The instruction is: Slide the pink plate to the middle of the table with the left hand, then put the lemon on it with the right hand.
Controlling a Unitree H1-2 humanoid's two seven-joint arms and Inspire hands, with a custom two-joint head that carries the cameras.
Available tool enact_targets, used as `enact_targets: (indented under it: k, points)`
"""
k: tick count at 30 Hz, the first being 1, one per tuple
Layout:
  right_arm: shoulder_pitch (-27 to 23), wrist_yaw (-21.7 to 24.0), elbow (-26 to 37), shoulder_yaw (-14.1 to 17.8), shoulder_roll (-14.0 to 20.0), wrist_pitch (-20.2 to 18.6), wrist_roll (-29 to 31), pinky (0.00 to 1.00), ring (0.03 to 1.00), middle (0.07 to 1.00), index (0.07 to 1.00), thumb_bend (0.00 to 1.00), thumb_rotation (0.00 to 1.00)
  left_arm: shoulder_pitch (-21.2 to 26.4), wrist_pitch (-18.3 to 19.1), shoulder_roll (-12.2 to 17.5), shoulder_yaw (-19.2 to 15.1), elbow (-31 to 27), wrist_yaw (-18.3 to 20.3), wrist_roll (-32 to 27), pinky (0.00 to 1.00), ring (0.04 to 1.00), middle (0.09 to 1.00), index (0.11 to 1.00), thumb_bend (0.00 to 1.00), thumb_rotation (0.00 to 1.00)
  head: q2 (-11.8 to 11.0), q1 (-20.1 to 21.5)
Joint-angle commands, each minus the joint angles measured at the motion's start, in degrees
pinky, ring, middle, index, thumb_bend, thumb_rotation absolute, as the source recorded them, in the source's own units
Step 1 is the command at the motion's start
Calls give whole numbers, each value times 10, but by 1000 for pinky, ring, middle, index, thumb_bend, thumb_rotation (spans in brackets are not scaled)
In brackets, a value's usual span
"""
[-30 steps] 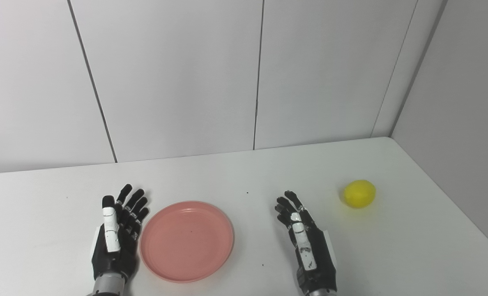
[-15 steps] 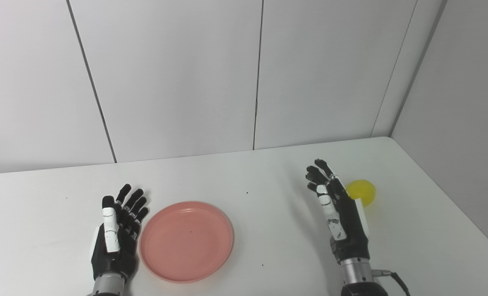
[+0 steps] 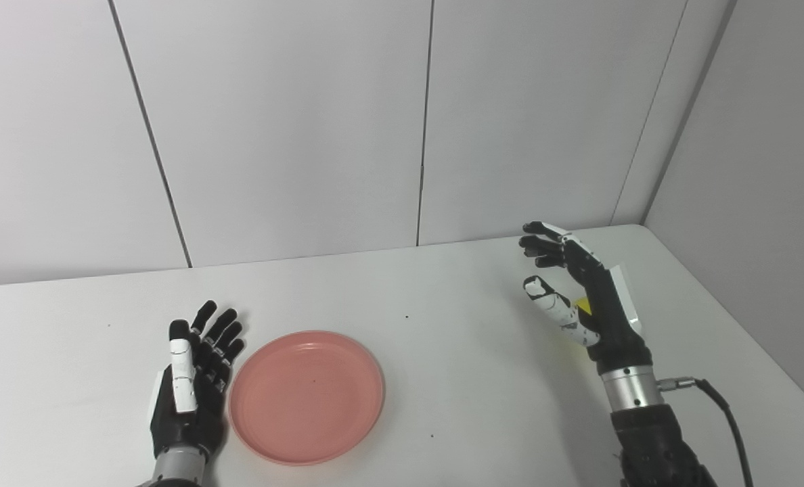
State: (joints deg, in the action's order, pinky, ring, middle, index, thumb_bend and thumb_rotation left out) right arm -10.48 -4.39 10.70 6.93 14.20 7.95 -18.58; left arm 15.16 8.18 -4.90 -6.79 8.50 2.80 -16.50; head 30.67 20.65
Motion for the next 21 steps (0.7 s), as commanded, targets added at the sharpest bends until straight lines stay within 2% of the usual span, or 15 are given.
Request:
enact_targets:
  k: [1,8,14,21]
  points:
    - [-28,-4,9,0,28,12,-35,630,650,676,703,790,891,-20,31,0,-3,30,-9,-1,920,891,854,885,811,872,0,0]
    - [-50,-12,-13,-9,75,17,-113,579,638,651,641,829,886,-20,33,-1,-3,29,-11,-1,918,891,852,876,809,871,-1,-2]
    - [-57,-26,-36,-17,107,15,-181,593,641,644,603,816,849,-22,35,0,-1,27,-11,3,914,885,852,877,818,876,-1,-2]
    - [-64,-37,-71,-27,147,11,-247,621,649,642,609,823,862,-25,37,3,3,24,-8,4,953,897,859,882,811,892,1,-2]
